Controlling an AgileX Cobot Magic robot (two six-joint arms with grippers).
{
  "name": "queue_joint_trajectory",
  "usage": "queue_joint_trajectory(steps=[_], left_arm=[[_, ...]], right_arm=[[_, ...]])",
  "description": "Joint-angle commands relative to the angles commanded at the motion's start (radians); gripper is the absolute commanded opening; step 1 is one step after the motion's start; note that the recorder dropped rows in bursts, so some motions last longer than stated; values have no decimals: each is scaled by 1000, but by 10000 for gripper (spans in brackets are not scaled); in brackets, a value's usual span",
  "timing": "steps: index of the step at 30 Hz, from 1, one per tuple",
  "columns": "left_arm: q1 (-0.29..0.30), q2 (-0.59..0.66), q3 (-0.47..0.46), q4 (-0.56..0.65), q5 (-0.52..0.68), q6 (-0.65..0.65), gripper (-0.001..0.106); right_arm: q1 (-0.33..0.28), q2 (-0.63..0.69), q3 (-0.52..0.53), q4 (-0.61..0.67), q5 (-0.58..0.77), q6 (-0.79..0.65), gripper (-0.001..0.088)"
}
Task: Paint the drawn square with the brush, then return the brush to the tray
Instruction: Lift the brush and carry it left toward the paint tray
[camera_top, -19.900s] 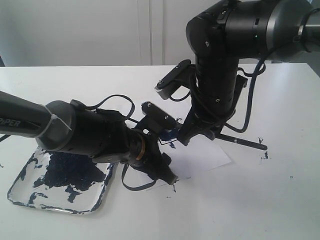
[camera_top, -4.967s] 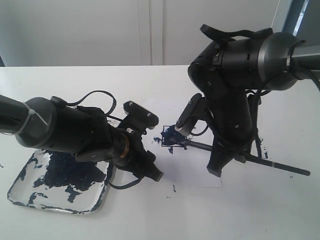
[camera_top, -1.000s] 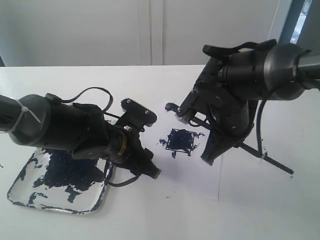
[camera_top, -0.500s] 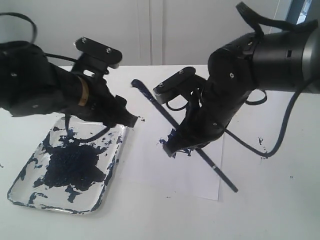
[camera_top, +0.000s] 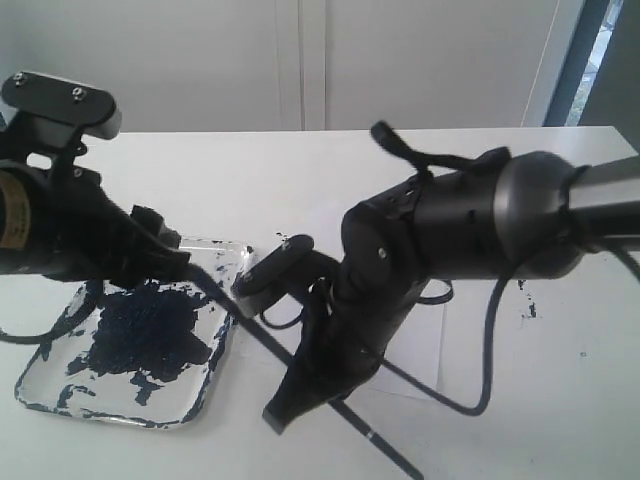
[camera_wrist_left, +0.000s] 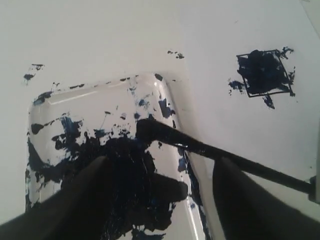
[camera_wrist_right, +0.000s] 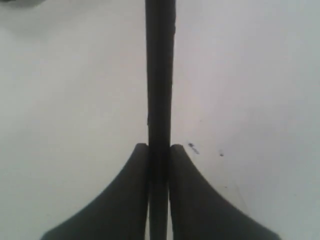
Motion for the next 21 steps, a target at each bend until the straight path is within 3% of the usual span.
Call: queue_joint_trajectory(steps=[6,14,16,19,21], left_arm=[[0,-96,65,-9,-2,-19,628],[0,-199,138,-13,-5,-28,628],[0,-199,147,-20,-2,-28,628],[0,-199,153,-24,3,-28,628],[0,-199,153,-24,-2,-28,627]], right_arm=[[45,45,0,9,-45,0,0],[45,68,0,38,-108,18,2],[45,66,0,38,-138,49,63],[45,58,0,40,-149,52,258],[45,47,0,42,-147,52,340]])
